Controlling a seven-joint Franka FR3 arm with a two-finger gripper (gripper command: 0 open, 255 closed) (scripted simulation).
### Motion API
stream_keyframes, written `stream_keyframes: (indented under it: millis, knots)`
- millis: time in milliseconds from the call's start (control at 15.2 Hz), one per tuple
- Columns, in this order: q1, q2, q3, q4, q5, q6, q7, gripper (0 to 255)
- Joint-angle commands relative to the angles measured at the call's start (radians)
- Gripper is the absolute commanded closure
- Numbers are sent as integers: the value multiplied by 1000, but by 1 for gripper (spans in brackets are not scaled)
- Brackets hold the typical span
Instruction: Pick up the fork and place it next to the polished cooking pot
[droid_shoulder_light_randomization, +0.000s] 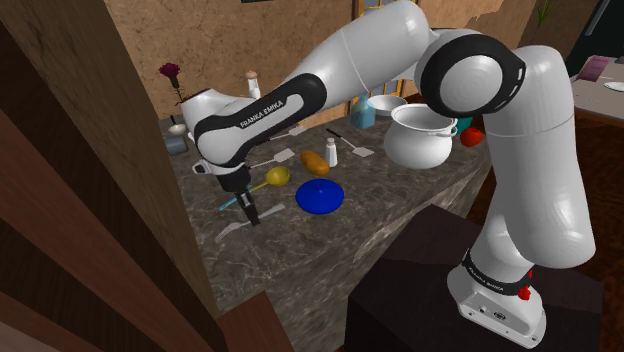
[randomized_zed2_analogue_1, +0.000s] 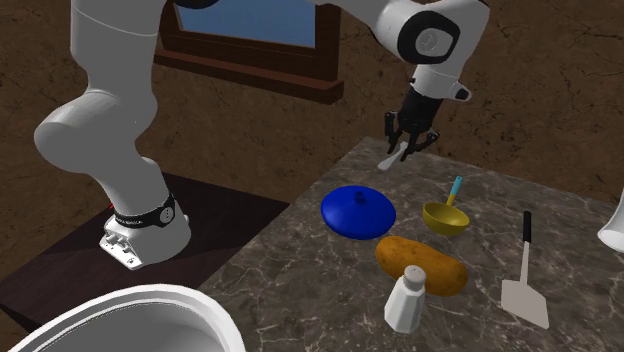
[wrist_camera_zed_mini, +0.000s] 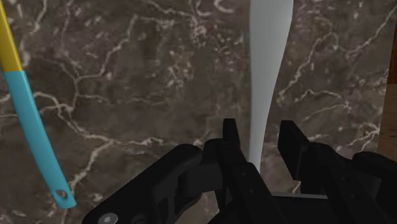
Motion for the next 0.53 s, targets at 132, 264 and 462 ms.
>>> stream_keyframes:
  millis: [132, 264, 462]
  knots:
    - [0, -21, 2, 24, 3, -45, 2, 255]
    - [-1, -29, 3, 39, 5, -68, 3, 255]
    - [-1, -40, 4, 63, 6, -103, 4, 255]
